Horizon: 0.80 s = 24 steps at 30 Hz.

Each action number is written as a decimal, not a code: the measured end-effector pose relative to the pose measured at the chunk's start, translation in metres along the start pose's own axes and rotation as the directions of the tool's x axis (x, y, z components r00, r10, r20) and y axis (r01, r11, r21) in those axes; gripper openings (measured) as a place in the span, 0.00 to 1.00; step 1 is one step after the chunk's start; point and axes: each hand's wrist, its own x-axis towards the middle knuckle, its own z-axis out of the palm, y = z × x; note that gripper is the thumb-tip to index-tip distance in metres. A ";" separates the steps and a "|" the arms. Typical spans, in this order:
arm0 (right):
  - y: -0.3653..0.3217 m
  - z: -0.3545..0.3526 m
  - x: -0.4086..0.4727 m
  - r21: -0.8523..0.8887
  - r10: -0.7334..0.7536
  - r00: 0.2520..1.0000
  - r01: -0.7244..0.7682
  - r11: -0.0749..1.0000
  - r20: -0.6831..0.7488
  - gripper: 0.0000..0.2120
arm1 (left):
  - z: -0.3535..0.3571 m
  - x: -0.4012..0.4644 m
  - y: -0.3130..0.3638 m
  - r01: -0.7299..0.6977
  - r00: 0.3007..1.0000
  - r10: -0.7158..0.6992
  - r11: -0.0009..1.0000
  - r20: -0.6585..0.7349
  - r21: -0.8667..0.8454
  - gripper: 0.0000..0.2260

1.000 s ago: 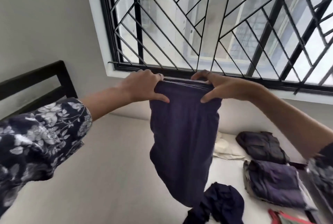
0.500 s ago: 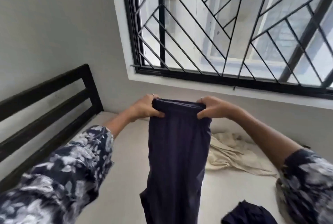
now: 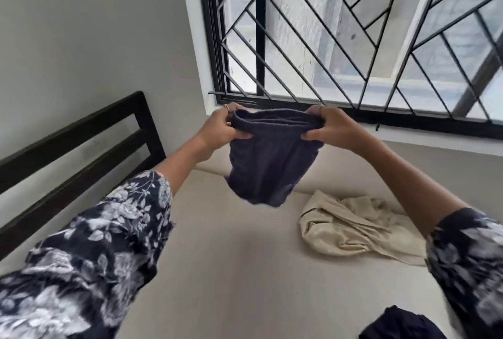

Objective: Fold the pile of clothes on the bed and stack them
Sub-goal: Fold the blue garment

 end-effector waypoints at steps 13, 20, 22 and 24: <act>0.181 0.204 -0.204 -0.122 0.322 0.672 -0.327 0.937 0.667 0.10 | 0.144 -0.197 -0.236 0.571 0.709 -0.573 0.809 0.411 0.143 0.15; 0.237 0.281 -0.328 -0.232 0.399 0.435 -0.387 0.892 0.807 0.14 | 0.218 -0.308 -0.317 0.769 0.401 -0.754 0.586 0.520 0.255 0.16; 0.244 0.293 -0.340 -0.279 0.404 0.432 -0.324 0.904 0.806 0.12 | 0.229 -0.321 -0.329 0.803 0.368 -0.782 0.540 0.503 0.253 0.16; 0.253 0.301 -0.341 -0.285 0.413 0.425 -0.333 0.899 0.805 0.13 | 0.235 -0.325 -0.339 0.824 0.359 -0.803 0.512 0.476 0.241 0.16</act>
